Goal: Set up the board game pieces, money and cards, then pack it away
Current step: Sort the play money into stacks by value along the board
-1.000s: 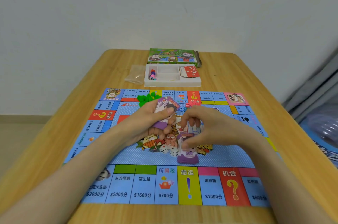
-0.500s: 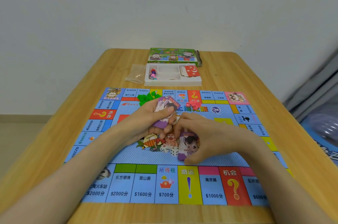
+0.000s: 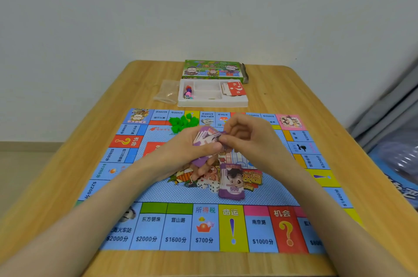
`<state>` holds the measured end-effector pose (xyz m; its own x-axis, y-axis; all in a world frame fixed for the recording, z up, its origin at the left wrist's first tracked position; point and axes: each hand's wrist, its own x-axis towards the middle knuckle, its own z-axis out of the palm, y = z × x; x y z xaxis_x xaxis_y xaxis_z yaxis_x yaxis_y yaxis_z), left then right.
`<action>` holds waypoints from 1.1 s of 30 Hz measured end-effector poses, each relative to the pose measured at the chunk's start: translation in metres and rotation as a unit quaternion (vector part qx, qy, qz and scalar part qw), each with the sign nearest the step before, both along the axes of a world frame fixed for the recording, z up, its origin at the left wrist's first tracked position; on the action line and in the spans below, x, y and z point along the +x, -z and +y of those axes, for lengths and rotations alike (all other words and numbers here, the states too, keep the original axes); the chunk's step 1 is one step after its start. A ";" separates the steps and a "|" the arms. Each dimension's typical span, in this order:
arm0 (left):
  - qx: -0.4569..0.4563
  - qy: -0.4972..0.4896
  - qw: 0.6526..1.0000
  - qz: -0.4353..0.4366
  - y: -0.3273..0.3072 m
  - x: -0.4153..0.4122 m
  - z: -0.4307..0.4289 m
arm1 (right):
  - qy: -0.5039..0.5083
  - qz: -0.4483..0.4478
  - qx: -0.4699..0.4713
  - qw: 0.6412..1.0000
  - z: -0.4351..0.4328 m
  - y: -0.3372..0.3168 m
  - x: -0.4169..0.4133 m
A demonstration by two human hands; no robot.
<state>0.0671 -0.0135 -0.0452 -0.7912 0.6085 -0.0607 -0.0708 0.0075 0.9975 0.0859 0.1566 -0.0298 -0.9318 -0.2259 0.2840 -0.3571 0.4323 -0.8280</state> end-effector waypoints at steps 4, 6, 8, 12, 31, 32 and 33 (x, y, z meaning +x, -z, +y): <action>0.020 0.003 1.000 -0.016 0.001 -0.001 0.000 | 0.033 0.024 -0.038 0.998 0.004 -0.003 -0.003; 0.032 -0.002 0.999 -0.028 0.002 -0.002 -0.001 | 0.059 0.026 -0.049 0.997 0.006 -0.005 -0.004; 0.043 -0.015 0.998 -0.036 0.003 -0.003 -0.001 | 0.072 0.000 -0.079 0.994 0.011 -0.010 -0.004; 0.063 -0.045 0.995 -0.059 0.003 -0.005 0.000 | 0.019 -0.108 -0.049 0.993 0.025 -0.021 0.000; 0.046 -0.054 0.995 -0.075 0.001 -0.006 0.000 | -0.008 -0.157 0.166 0.973 0.012 -0.002 -0.003; 0.047 -0.052 0.995 -0.076 0.001 -0.006 -0.001 | -0.008 -0.156 0.168 0.973 0.012 -0.001 -0.003; 0.048 -0.049 0.995 -0.078 0.001 -0.006 -0.001 | -0.007 -0.154 0.174 0.973 0.012 -0.001 -0.003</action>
